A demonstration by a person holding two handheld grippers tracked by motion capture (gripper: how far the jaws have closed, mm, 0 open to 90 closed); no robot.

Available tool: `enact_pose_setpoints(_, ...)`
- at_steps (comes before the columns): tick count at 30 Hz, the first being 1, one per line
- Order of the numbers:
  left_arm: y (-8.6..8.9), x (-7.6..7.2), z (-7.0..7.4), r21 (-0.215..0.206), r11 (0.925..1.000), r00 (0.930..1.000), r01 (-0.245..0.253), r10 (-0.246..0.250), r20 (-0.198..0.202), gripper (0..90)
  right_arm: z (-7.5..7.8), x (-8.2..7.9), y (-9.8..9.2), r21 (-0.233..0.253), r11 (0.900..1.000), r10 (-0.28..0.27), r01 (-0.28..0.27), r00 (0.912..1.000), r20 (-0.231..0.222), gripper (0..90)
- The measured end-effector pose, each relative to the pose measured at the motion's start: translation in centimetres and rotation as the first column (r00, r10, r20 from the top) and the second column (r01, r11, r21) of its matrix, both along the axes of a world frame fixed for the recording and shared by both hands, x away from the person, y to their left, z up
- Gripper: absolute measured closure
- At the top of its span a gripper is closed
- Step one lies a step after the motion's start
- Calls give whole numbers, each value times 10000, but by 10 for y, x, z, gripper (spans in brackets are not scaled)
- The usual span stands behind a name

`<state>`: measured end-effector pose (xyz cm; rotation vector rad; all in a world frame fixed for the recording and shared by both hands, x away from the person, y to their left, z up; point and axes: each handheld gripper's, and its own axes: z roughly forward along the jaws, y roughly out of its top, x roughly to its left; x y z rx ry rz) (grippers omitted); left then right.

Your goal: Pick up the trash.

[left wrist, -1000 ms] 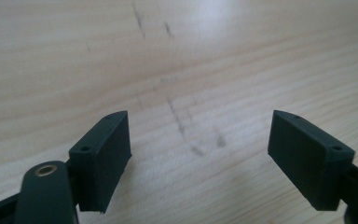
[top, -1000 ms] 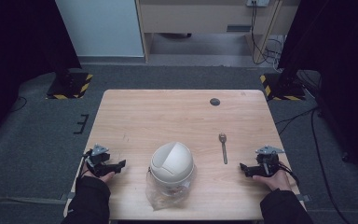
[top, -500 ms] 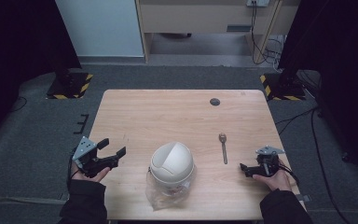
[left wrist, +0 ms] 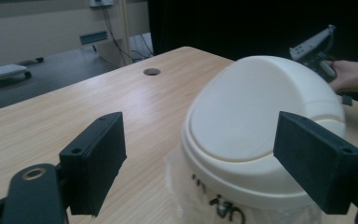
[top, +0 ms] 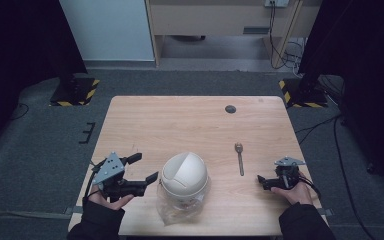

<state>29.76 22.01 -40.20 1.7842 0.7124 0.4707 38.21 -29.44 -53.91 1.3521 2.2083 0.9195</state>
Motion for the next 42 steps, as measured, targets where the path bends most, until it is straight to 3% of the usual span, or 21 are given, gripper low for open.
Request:
enact_pose_setpoints(6, -16, -3, -5, 217, 9989, 9989, 420, -415, -219, 163, 0, 0, 0, -4, 10000, 0, 0, 10000, 5, 7)
enact_pose_setpoints(14, -39, -5, -14, 302, 9921, 9910, 1219, -1200, -587, 150, 0, 0, 0, -5, 10000, 1, -1, 10000, 7, 7)
enact_pose_setpoints(26, -66, -6, -21, 657, 9811, 9806, 1820, -1762, -860, 151, 0, 0, 0, -6, 10000, -1, 1, 10000, 2, 7)
enact_pose_setpoints(33, -75, -4, -26, 583, 9819, 9791, 1802, -1734, -1060, 134, 0, 0, 0, -4, 10000, -10, 10, 10000, 1, 7)
enact_pose_setpoints(38, -76, -2, -26, 234, 9862, 9797, 1642, -1602, -1206, 140, 0, 0, 0, -20, 10000, -28, 28, 10000, 4, 9)
enact_pose_setpoints(42, -70, -4, -22, 82, 9888, 9833, 1492, -1475, -1063, 143, 4, 1, 2, -104, 9999, -134, 130, 9994, -322, 55)
